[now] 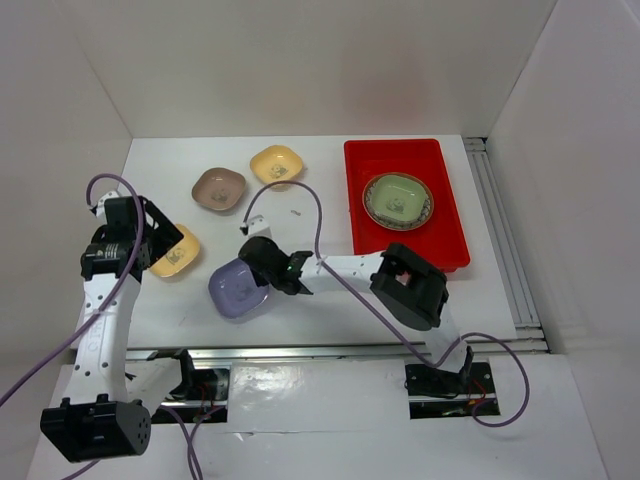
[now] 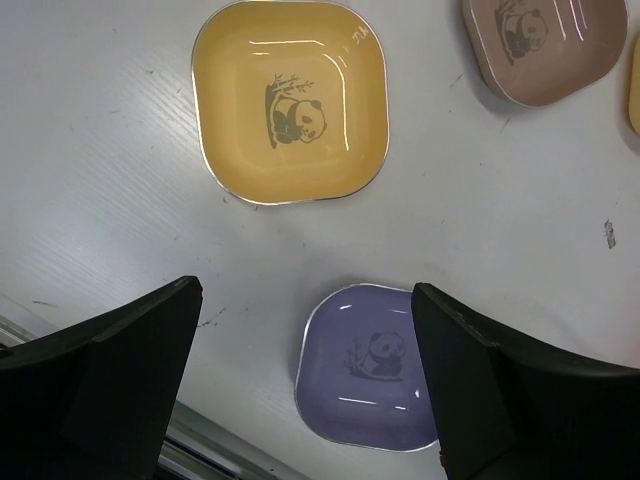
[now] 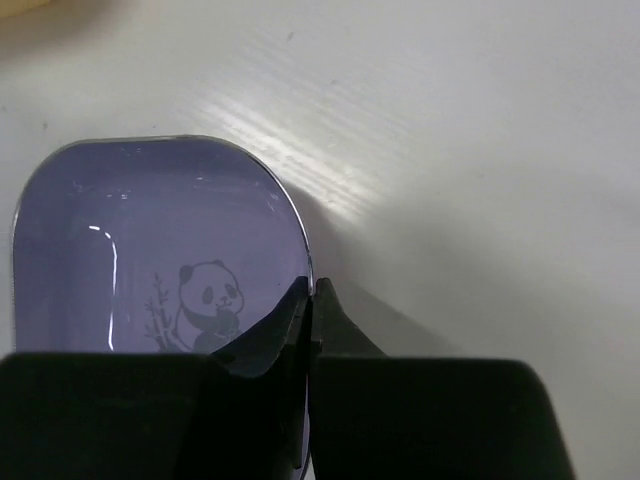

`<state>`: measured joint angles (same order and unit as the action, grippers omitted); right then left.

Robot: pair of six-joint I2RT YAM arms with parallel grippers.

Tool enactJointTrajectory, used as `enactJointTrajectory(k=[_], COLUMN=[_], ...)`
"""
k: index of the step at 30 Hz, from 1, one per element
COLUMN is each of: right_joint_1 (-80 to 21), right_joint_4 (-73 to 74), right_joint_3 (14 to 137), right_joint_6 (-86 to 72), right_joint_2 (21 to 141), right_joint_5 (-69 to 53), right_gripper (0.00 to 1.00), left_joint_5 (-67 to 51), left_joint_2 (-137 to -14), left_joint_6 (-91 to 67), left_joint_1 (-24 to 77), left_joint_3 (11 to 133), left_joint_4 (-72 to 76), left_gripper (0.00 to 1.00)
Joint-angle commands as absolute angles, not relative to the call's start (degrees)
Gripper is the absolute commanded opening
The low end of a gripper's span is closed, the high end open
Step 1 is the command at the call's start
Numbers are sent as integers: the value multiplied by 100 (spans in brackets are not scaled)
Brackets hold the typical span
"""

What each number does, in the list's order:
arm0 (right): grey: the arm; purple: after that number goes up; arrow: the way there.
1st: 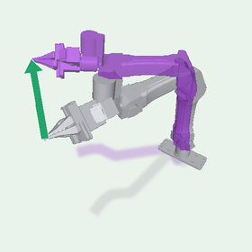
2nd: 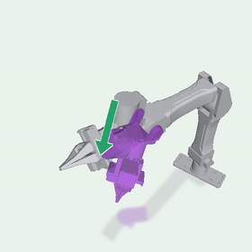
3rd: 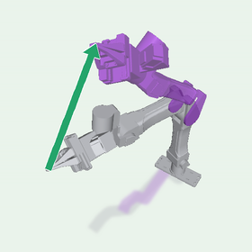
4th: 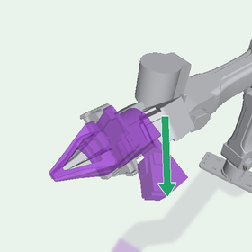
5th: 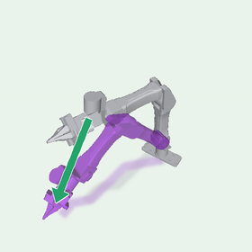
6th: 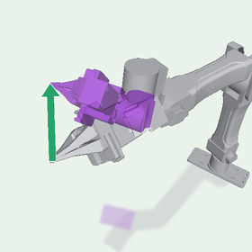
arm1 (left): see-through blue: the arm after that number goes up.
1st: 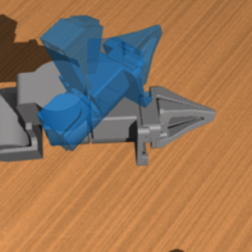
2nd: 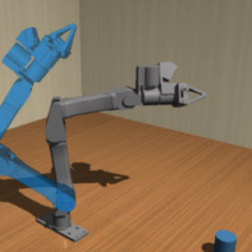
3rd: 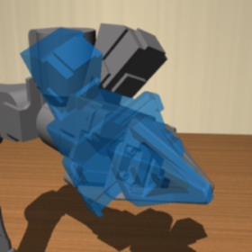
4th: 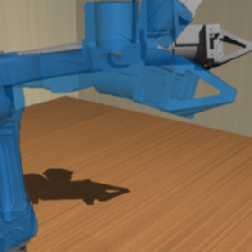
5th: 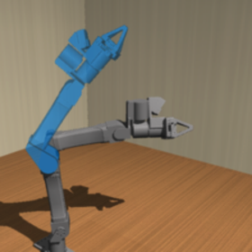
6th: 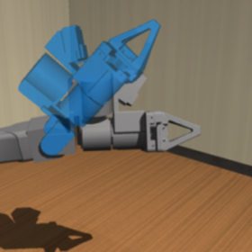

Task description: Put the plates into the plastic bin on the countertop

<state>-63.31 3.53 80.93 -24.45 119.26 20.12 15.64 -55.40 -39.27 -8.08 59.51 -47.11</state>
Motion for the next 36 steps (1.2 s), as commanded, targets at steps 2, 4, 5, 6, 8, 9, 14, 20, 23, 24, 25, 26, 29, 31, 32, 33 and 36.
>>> enactJointTrajectory(k=[2,4,5,6,8,9,14,20,23,24,25,26,29,31,32,33,36], right_joint_1=[-5716,-5311,-4847,-4590,-3793,-3553,-2051,-1074,-669,-668,-581,-580,-458,-457,-457,-457,-676], right_joint_4=[1063,1257,1257,1257,1257,1187,906,546,466,466,466,388,133,71,70,18,18], right_joint_3=[8367,8481,8481,8429,8358,8202,7832,7471,7322,7321,7321,7156,6857,6803,6803,6803,6864], right_joint_6=[-2303,-2372,-2373,-2425,-2426,-2426,-2120,-1916,-1775,-1775,-1775,-1775,-1775,-1837,-1837,-1837,-1837], right_joint_2=[11112,10803,10497,10355,10126,9916,9502,9554,9554,9623,9676,9677,9677,9677,9677,9677,9624], right_joint_5=[2873,3110,3251,3252,3043,2963,2198,1952,1547,1547,1547,1547,1547,1495,1442,1441,1555], right_gripper=[0,0,0,0,0,0,0,0,0,0,0,0,0,1,9,23,100], left_joint_5=[1696,1644,1644,1583,1530,1529,1424,1257,1204,1204,1152,1151,1090,1029,1028,1028,1028], left_joint_2=[-5405,-5405,-5405,-5405,-5405,-5405,-5405,-5458,-5458,-5458,-5458,-5458,-5458,-5458,-5458,-5458,-5458], left_joint_6=[-3964,-3964,-3964,-3912,-3911,-3911,-3850,-3797,-3744,-3744,-3744,-3744,-3692,-3691,-3691,-3691,-3691], left_joint_1=[-844,-844,-844,-844,-844,-844,-844,-844,-844,-844,-844,-844,-844,-844,-844,-844,-844], left_joint_3=[6073,6073,6073,6073,6073,6073,6073,6073,6021,6021,6021,6021,6021,6021,6021,6021,5968], left_joint_4=[-4623,-4623,-4623,-4623,-4571,-4570,-4518,-4456,-4456,-4404,-4403,-4403,-4403,-4351,-4351,-4351,-4351], left_gripper=[100,100,100,100,100,100,100,100,100,100,100,100,100,100,100,100,100])
